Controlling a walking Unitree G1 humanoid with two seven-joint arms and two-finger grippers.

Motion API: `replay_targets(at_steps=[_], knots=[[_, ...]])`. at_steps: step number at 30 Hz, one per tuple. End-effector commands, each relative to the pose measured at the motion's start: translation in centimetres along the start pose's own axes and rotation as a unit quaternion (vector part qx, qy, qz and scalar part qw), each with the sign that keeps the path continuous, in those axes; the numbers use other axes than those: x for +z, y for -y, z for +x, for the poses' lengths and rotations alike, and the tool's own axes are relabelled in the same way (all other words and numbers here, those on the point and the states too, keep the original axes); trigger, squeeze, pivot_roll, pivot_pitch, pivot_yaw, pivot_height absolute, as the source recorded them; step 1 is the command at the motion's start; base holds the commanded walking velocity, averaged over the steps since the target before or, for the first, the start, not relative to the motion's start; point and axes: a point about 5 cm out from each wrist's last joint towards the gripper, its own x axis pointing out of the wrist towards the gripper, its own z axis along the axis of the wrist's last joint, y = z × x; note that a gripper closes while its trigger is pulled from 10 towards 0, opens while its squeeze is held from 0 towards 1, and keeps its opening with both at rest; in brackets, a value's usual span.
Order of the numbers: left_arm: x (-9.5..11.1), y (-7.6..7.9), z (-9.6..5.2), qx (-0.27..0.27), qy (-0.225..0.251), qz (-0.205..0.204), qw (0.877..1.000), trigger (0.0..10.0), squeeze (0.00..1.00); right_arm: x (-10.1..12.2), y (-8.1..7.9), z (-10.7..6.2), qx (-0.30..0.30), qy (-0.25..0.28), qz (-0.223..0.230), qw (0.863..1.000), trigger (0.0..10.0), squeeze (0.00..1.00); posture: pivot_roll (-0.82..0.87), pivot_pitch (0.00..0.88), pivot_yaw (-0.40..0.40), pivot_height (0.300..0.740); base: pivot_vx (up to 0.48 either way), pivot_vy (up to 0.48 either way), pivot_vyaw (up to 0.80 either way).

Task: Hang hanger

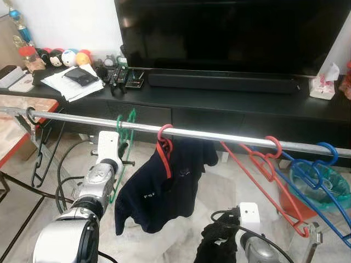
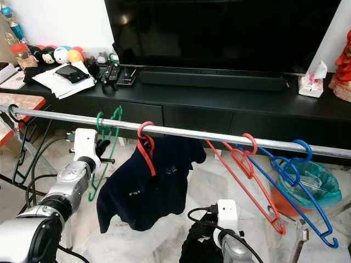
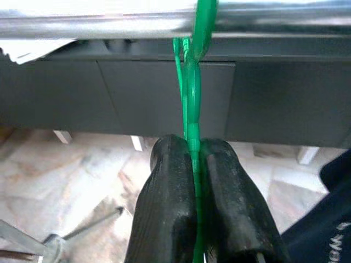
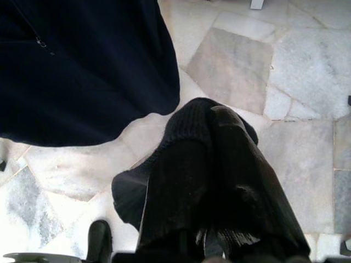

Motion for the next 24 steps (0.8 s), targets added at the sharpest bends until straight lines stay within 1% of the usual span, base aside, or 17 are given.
replay_targets(at_steps=[1,2,3,7,8,9,10,13,14,15,16,17,18,19,21,23,24], knots=[[0.2,-0.9,-0.2,0.013,0.013,0.004,1.0,0.0,0.0,0.4,-0.2,0.1,0.003,0.013,-0.002,1.0,10.0,0.0,-0.02,0.0,0.05,0.74,0.0,0.0,0.0],[0.3,-1.3,-0.3,0.011,0.022,0.012,1.0,8.4,0.0,0.4,-0.2,0.1,0.002,0.013,-0.002,1.0,10.0,0.0,-0.02,0.0,0.053,0.74,0.0,0.0,0.0],[0.5,-1.9,-0.6,0.007,0.036,0.025,0.999,10.0,0.0,0.4,-0.2,0.1,0.002,0.013,-0.002,1.0,10.0,0.0,-0.02,0.0,0.054,0.74,0.0,0.0,0.0],[0.4,-2.5,-1.2,0.003,0.05,0.043,0.998,10.0,0.0,0.3,-0.2,0.0,0.002,0.014,-0.002,1.0,10.0,0.0,-0.02,0.0,0.061,0.74,0.0,0.0,0.0],[0.0,-3.0,-1.8,-0.001,0.056,0.054,0.997,10.0,0.0,0.3,-0.2,0.0,0.002,0.014,-0.002,1.0,10.0,0.0,-0.02,0.0,0.062,0.74,0.0,0.0,0.0],[-0.2,-3.1,-2.0,-0.001,0.059,0.056,0.997,10.0,0.0,0.2,-0.2,0.0,0.002,0.014,-0.002,1.0,10.0,0.0,-0.02,0.0,0.062,0.74,0.0,0.0,0.0],[-0.6,-3.3,-2.4,-0.002,0.058,0.058,0.997,10.0,0.0,0.2,-0.2,0.0,0.003,0.015,-0.002,1.0,10.0,0.0,-0.01,0.0,0.062,0.74,0.0,0.0,0.0],[-2.9,-3.9,-4.3,0.005,0.044,0.058,0.997,10.0,0.0,0.1,-0.3,-0.1,0.005,0.015,-0.004,1.0,10.0,0.0,-0.01,0.0,0.059,0.74,0.0,0.0,0.0],[-2.9,-3.9,-4.3,0.005,0.044,0.058,0.997,10.0,0.0,0.1,-0.3,-0.1,0.005,0.015,-0.004,1.0,10.0,0.0,-0.01,0.0,0.059,0.74,0.0,0.0,0.0],[-4.3,-4.4,-5.2,0.018,0.027,0.056,0.998,10.0,0.0,0.0,-0.3,-0.1,0.005,0.016,-0.006,1.0,10.0,0.0,-0.01,0.0,0.06,0.74,0.0,0.0,0.0],[-4.9,-4.6,-5.7,0.024,0.018,0.056,0.998,10.0,0.0,0.0,-0.2,-0.1,0.005,0.016,-0.006,1.0,10.0,0.0,-0.01,0.0,0.061,0.74,0.0,0.0,0.0],[-6.1,-4.8,-6.4,0.037,-0.003,0.059,0.998,10.0,0.0,0.0,-0.1,-0.2,0.003,0.018,-0.007,1.0,10.0,0.0,-0.01,0.0,0.063,0.74,0.0,0.0,0.0],[-7.7,-5.1,-7.5,0.054,-0.031,0.06,0.996,10.0,0.0,0.0,0.0,-0.2,0.0,0.021,-0.008,1.0,10.0,0.0,-0.01,0.0,0.064,0.74,0.0,0.0,0.0],[-7.7,-5.1,-7.5,0.054,-0.031,0.06,0.996,10.0,0.0,0.0,0.0,-0.2,0.0,0.021,-0.008,1.0,10.0,0.0,-0.01,0.0,0.064,0.74,0.0,0.0,0.0],[-9.4,-5.2,-8.5,0.065,-0.067,0.051,0.994,10.0,0.0,0.1,0.1,-0.2,-0.003,0.024,-0.009,1.0,10.0,0.0,-0.01,0.0,0.064,0.74,0.0,0.0,0.0],[-11.4,-5.0,-9.7,0.072,-0.114,0.043,0.99,10.0,0.0,0.1,0.2,-0.2,-0.006,0.026,-0.01,1.0,10.0,0.0,-0.02,0.0,0.064,0.74,0.0,0.0,0.0],[-13.0,-4.7,-10.7,0.075,-0.153,0.029,0.985,10.0,0.0,0.1,0.3,-0.3,-0.01,0.027,-0.01,1.0,10.0,0.0,-0.02,0.0,0.064,0.74,0.0,0.0,0.0]])
